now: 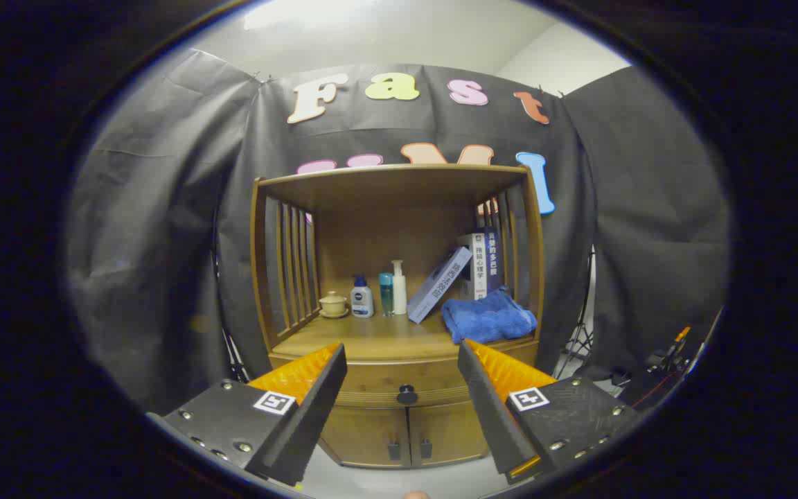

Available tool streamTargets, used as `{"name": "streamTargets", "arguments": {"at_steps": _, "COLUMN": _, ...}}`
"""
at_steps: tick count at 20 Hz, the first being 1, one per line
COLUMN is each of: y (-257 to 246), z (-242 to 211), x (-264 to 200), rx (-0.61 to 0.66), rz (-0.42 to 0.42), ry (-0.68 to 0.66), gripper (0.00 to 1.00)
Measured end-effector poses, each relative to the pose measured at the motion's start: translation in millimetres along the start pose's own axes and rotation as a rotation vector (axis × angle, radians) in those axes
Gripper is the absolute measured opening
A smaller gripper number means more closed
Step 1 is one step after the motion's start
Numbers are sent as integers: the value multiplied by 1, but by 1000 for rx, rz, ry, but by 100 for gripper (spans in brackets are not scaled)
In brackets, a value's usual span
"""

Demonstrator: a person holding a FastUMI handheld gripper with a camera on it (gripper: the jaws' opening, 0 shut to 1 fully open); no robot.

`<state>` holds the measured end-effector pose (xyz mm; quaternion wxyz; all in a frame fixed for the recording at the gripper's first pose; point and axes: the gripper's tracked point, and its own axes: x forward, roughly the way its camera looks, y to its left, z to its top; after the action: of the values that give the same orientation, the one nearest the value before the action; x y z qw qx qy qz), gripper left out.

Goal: Pull open the drawer, take out the items inside it, and place them on the countertop above the cabinet.

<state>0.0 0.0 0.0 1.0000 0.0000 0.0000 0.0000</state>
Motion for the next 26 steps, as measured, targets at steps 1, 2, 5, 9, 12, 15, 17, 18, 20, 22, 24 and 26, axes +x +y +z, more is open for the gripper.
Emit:
{"name": "streamTargets", "arguments": {"at_steps": 1, "y": -2, "z": -2, "x": 0, "rx": -1, "rz": -2, "ry": 3, "gripper": 96}}
{"name": "streamTargets", "arguments": {"at_steps": 2, "y": -4, "z": -3, "x": -1, "rx": 1, "rz": -7, "ry": 7, "gripper": 96}}
{"name": "streamTargets", "arguments": {"at_steps": 5, "y": -8, "z": -10, "x": 2, "rx": 7, "rz": -23, "ry": 17, "gripper": 96}}
{"name": "streamTargets", "arguments": {"at_steps": 9, "y": -15, "z": -13, "x": 1, "rx": -2, "rz": -41, "ry": 12, "gripper": 96}}
{"name": "streamTargets", "arguments": {"at_steps": 12, "y": -21, "z": -6, "x": -3, "rx": -7, "rz": -46, "ry": -1, "gripper": 96}}
{"name": "streamTargets", "arguments": {"at_steps": 15, "y": -22, "z": -1, "x": 0, "rx": 3, "rz": -49, "ry": -11, "gripper": 97}}
{"name": "streamTargets", "arguments": {"at_steps": 17, "y": -23, "z": -4, "x": 1, "rx": 6, "rz": -49, "ry": -6, "gripper": 96}}
{"name": "streamTargets", "arguments": {"at_steps": 18, "y": -22, "z": -5, "x": 1, "rx": 6, "rz": -47, "ry": -2, "gripper": 96}}
{"name": "streamTargets", "arguments": {"at_steps": 20, "y": -23, "z": -7, "x": 4, "rx": 2, "rz": -50, "ry": 2, "gripper": 97}}
{"name": "streamTargets", "arguments": {"at_steps": 22, "y": -23, "z": -10, "x": 7, "rx": -5, "rz": -48, "ry": 2, "gripper": 97}}
{"name": "streamTargets", "arguments": {"at_steps": 24, "y": -23, "z": -13, "x": 12, "rx": -10, "rz": -47, "ry": 1, "gripper": 97}}
{"name": "streamTargets", "arguments": {"at_steps": 26, "y": -24, "z": -18, "x": 19, "rx": -12, "rz": -46, "ry": -1, "gripper": 97}}
